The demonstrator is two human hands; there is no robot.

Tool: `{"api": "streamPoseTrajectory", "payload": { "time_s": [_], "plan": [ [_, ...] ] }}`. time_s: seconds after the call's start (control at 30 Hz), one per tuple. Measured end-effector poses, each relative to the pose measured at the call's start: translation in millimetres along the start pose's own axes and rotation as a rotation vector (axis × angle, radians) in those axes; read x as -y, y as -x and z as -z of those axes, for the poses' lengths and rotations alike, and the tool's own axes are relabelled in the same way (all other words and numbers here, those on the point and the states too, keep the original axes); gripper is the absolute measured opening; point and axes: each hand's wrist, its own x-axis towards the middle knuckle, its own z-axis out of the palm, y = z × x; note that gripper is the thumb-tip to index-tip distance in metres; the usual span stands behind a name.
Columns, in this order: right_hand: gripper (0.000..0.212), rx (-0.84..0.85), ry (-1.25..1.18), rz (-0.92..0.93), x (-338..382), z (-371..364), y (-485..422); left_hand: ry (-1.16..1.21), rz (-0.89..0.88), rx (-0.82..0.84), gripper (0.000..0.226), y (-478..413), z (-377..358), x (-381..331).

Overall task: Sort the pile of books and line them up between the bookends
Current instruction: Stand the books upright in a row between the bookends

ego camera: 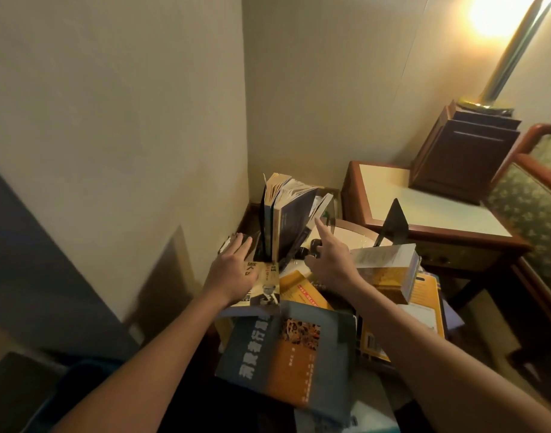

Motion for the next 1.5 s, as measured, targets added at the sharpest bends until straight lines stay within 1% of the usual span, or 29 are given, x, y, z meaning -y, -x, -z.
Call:
{"api": "streamPoseTrajectory", "payload": {
  "time_s": [0.13,0.23,0.33,0.43,0.57,0.73,0.87,1.0,1.1,1.13,1.17,1.2,1.23,1.27,1.3,1.37,1.4,1.5],
  "plan": [
    [0.083,0.002,-0.072,-0.051,3.7,-15.3,28.1,-0.02,0.159,0.082,0.07,25.4,-0.7,9.8],
    [0.069,0.118,-0.078,-0.122,4.3,-32.1,46.0,0.029,0.295,0.167,0.064,40.7,-1.8,17.8],
    [0.06,0.239,-0.004,-0.101,5.6,-45.8,55.3,0.128,0.393,0.211,0.061,48.3,-1.6,24.2],
    [0.055,0.316,0.058,-0.089,9.3,-53.3,59.1,0.243,0.46,0.212,0.06,48.4,-1.5,29.4],
    [0.047,0.383,0.075,-0.093,11.1,-62.5,56.6,0.499,0.537,0.225,0.06,45.6,-5.5,37.2],
    [0.052,0.404,0.088,-0.14,15.0,-70.7,47.6,0.729,0.585,0.219,0.059,35.8,-8.9,45.6],
    [0.048,0.397,0.039,-0.141,16.9,-72.2,43.9,0.877,0.621,0.152,0.058,31.6,-16.2,46.0],
    [0.047,0.395,-0.049,-0.192,16.2,-71.7,39.9,0.975,0.61,0.07,0.061,39.2,-14.4,42.2],
    [0.032,0.384,-0.077,-0.23,21.7,-68.8,38.0,1.026,0.535,0.014,0.063,52.7,-4.3,33.6],
    [0.03,0.37,-0.072,-0.233,23.5,-67.4,38.1,1.048,0.509,-0.001,0.064,57.7,0.0,30.2],
    [0.036,0.35,-0.078,-0.232,25.4,-65.2,38.9,1.076,0.486,-0.011,0.063,61.9,4.6,26.9],
    [0.049,0.332,-0.102,-0.238,27.6,-61.8,40.4,1.116,0.467,-0.015,0.063,66.0,10.0,23.3],
    [0.063,0.317,-0.159,-0.259,29.7,-58.2,41.5,1.165,0.455,-0.01,0.062,69.7,15.8,19.5],
    [0.07,0.304,-0.268,-0.279,33.0,-52.1,43.7,1.215,0.442,0.001,0.061,73.8,22.0,15.3],
    [0.071,0.299,-0.415,-0.299,36.6,-45.3,46.3,1.258,0.42,0.018,0.059,78.6,28.2,11.4],
    [0.07,0.304,-0.678,-0.323,39.1,-31.2,51.1,1.314,0.356,0.062,0.059,91.0,37.6,4.1],
    [0.068,0.3,-0.754,-0.316,38.0,-24.2,53.4,1.324,0.319,0.079,0.061,98.3,39.9,0.9],
    [0.065,0.316,-0.793,-0.242,29.3,-7.0,60.2,1.291,0.215,0.147,0.071,119.6,38.0,-11.6]
  ]
}}
